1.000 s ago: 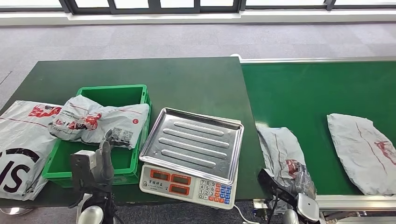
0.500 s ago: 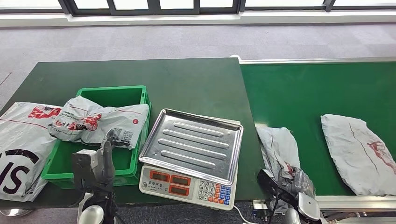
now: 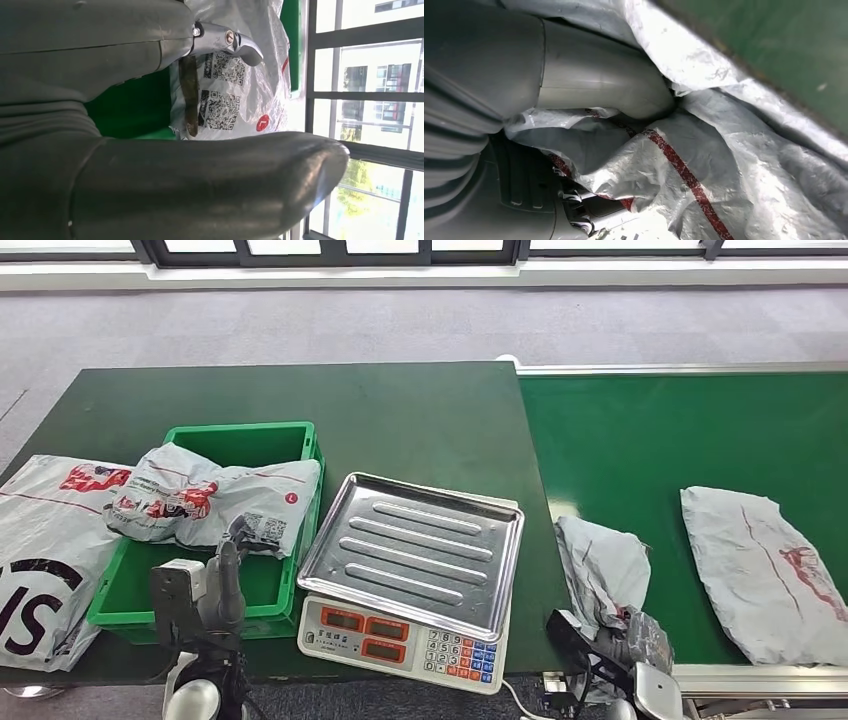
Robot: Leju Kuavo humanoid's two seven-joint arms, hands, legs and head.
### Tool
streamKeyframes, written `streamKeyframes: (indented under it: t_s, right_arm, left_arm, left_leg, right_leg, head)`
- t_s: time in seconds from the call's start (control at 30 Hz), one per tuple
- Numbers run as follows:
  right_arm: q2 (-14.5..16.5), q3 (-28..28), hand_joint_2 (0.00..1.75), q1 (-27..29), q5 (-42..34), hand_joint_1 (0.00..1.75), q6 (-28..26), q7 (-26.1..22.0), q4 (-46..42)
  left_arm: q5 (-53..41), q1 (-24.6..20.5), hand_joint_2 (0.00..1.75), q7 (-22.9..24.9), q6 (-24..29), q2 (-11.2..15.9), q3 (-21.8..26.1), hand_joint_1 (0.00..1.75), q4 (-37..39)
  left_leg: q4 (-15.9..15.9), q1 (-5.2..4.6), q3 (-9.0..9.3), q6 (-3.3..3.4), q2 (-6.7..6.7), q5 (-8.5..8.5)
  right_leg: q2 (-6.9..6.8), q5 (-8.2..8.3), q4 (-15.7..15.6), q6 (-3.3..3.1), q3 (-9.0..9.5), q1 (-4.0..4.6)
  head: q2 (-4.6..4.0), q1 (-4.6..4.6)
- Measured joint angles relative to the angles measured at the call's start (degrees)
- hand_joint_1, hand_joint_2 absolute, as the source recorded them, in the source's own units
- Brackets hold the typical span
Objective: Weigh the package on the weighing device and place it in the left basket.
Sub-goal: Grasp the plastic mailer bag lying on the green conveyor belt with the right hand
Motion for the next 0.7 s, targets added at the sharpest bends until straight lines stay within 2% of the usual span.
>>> streamKeyframes:
  t_s: [0.07,0.13,0.27,0.37,0.43,0.5,0.7]
  right_arm:
    - [0.0,0.0,1.75,0.2,0.0,1.75,-1.4,-0.3,-0.3]
    - [0.1,0.0,1.75,0.5,-0.4,1.75,-5.3,-0.7,-0.9]
    - [0.6,-0.1,1.75,1.1,-3.2,1.75,-20.1,-3.9,-7.1]
    - [1.1,-0.1,1.75,1.8,-8.1,1.75,-28.3,-10.7,-15.5]
    - [1.5,-0.1,1.75,2.5,-10.8,1.75,-31.0,-14.3,-20.5]
    - [2.0,-0.1,1.75,3.1,-11.9,1.75,-32.1,-15.7,-24.2]
    - [2.8,-0.1,1.75,4.4,-14.2,1.75,-38.4,-20.1,-29.2]
  left_arm:
    - [-0.1,0.0,0.0,0.0,-0.1,0.0,0.0,0.0,-0.1]
    - [-0.1,0.2,0.0,0.0,-0.2,0.0,0.0,0.0,-0.3]
    - [-0.7,1.7,0.0,-0.6,-0.1,-0.3,0.4,0.0,-1.9]
    - [-1.1,2.8,0.0,-1.3,-0.1,-0.5,0.9,0.0,-3.0]
    - [-1.2,3.1,0.0,-1.7,0.0,-0.6,1.0,0.0,-3.3]
    - [-1.2,3.2,0.0,-1.9,0.1,-0.6,1.1,0.0,-3.5]
    - [-1.0,3.6,0.0,-2.4,0.6,-0.7,1.1,0.0,-3.6]
  left_leg:
    - [0.0,0.01,-0.07,0.0,-0.03,0.0]
    - [0.0,-0.01,-0.38,0.01,-0.1,0.0]
    - [0.0,-0.05,-0.64,0.04,-0.14,0.01]
    - [0.0,-0.04,-0.42,0.1,-0.22,0.1]
    - [0.0,-0.04,-0.44,0.11,-0.29,0.1]
    - [0.0,-0.04,-0.47,0.11,-0.3,0.08]
    - [0.0,-0.04,-0.54,0.12,-0.3,0.08]
  right_leg:
    - [-0.03,0.0,0.0,0.01,-0.02,-0.03]
    - [-0.05,-0.02,0.0,0.03,-0.05,-0.09]
    - [-0.02,-0.05,0.0,0.1,-0.3,-0.15]
    - [-0.06,-0.01,0.0,0.13,-0.38,-0.15]
    - [-0.1,-0.01,0.0,0.14,-0.37,-0.15]
    - [-0.11,-0.02,0.0,0.14,-0.39,-0.14]
    - [-0.13,-0.03,0.0,0.16,-0.43,-0.15]
  head:
    - [0.0,0.0]
    - [0.0,0.0]
    - [0.0,0.0]
    - [0.0,0.0]
    - [0.01,0.0]
    - [0.01,0.0]
    - [0.0,0.0]
